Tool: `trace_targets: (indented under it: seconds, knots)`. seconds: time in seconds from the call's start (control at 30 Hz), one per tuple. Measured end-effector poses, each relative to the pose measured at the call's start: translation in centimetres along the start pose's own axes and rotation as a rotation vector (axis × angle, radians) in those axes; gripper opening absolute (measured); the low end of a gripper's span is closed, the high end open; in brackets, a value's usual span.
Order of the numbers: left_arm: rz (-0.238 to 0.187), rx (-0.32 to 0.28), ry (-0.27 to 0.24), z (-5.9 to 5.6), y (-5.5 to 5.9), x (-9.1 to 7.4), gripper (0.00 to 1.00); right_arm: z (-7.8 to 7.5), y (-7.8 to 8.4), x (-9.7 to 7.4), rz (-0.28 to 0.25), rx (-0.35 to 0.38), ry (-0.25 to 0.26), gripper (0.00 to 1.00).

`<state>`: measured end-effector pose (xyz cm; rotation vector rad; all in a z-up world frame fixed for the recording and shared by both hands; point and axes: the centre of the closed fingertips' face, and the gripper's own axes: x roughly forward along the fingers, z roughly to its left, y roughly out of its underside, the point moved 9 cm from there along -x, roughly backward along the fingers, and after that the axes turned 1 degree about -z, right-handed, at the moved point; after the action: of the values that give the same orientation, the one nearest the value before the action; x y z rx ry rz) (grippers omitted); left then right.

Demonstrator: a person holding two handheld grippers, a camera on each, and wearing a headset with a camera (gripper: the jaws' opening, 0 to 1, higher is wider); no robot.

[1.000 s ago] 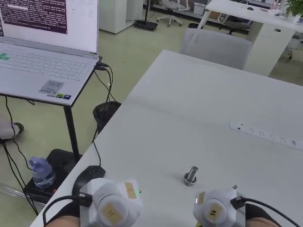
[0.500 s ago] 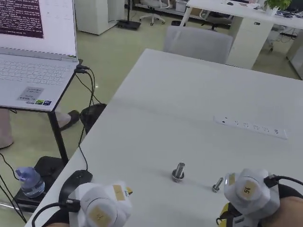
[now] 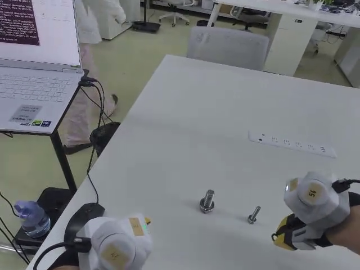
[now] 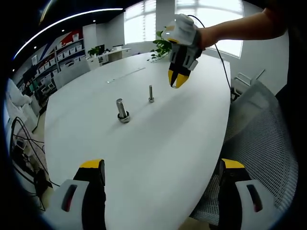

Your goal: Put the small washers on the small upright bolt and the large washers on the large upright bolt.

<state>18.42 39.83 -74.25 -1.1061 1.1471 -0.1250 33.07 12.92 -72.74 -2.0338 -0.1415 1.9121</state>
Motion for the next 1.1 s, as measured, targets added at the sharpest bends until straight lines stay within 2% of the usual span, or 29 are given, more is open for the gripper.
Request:
trace_targets:
  seconds: [0.33, 0.5, 0.73, 0.93, 1.1]
  knots:
    - [0.005, 0.002, 0.005, 0.2, -0.1, 0.3, 0.99, -3.2, -1.9, -0.6, -0.032, 0.014, 0.045, 0.13]
    - [-0.001, 0.001, 0.011, 0.4, -0.4, 0.6, 0.98, -4.4, -2.5, -0.2, -0.027, 0.014, 0.061, 0.13]
    - [-0.010, -0.023, 0.011, 0.8, -0.6, 1.0, 0.98, -5.3, -3.0, 0.5, -0.021, 0.009, 0.054, 0.13]
    - [-0.011, -0.015, 0.012, 1.1, -0.8, 1.2, 0.97, -5.6, -3.5, 0.9, -0.025, 0.003, 0.054, 0.13]
    - [-0.012, -0.015, 0.012, 1.2, -0.7, 1.1, 0.97, -5.7, -3.5, 1.5, -0.007, 0.000, 0.043, 0.13]
